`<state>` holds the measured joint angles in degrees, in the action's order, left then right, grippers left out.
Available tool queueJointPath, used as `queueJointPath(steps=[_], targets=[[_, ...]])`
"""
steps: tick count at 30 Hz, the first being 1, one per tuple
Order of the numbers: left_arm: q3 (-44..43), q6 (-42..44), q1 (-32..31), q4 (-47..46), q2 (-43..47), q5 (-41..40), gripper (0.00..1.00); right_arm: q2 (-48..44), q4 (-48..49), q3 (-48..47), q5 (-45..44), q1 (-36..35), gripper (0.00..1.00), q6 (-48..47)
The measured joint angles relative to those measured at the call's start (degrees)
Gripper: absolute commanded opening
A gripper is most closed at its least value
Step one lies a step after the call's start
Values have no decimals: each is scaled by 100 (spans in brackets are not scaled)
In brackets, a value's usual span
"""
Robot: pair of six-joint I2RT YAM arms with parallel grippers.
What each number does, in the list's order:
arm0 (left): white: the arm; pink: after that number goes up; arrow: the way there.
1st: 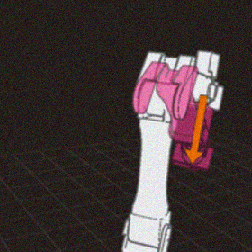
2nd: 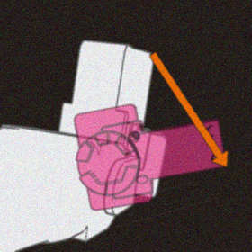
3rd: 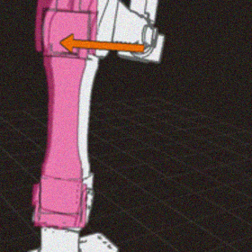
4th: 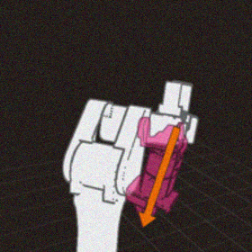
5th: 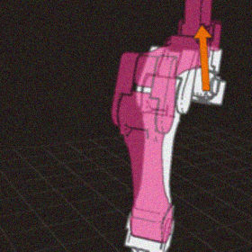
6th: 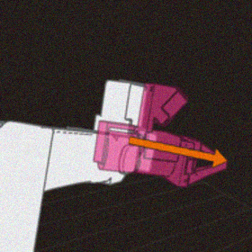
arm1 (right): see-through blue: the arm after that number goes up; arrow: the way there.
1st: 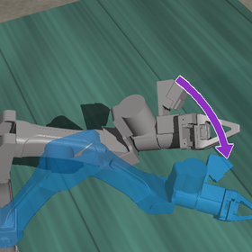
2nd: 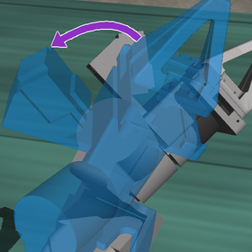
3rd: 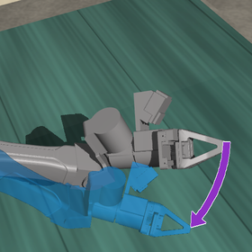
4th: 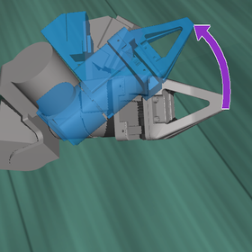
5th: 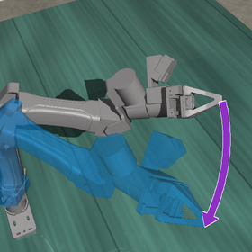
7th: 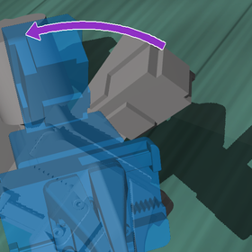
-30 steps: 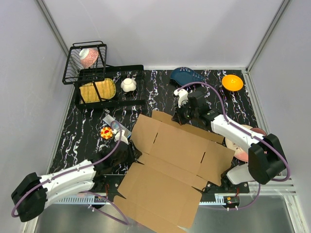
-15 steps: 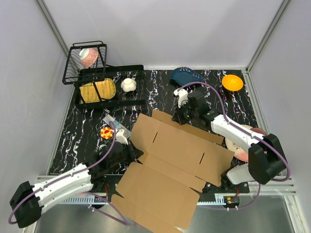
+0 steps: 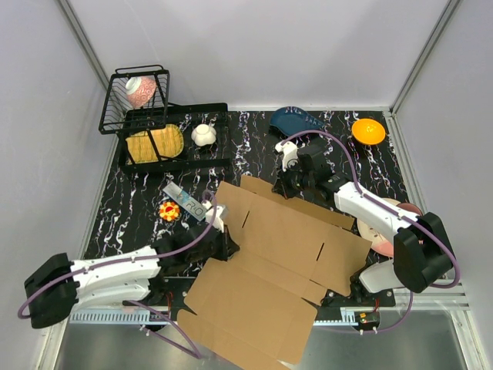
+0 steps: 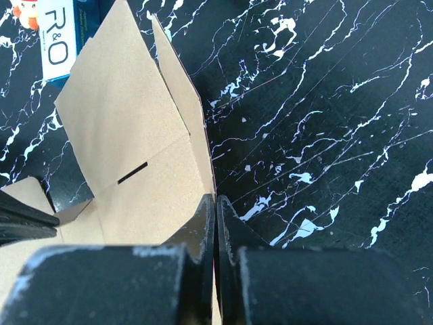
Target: Fold the paper box
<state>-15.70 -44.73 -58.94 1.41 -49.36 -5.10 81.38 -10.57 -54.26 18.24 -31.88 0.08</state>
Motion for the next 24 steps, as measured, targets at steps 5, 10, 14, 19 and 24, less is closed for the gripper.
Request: queueJointPath(steps=[5,10,14,19,24], targets=[[-232,2,-319,-264,-800,-85,1,0,-2,0,-9,0,0,-2],[-326,-87,-529,-535,-1403,-184,2,0,-2,0,-9,0,0,-2],[-431,-142,-640,-726,-2022,-232,1,0,-11,0,-9,0,0,-2],[-588,-221,-664,-1117,-2516,-258,6,0,-2,0,-131,28,0,-70],[-608,-205,-699,-1058,-2380,-326,66,0,9,-4,-153,50,0,-118]])
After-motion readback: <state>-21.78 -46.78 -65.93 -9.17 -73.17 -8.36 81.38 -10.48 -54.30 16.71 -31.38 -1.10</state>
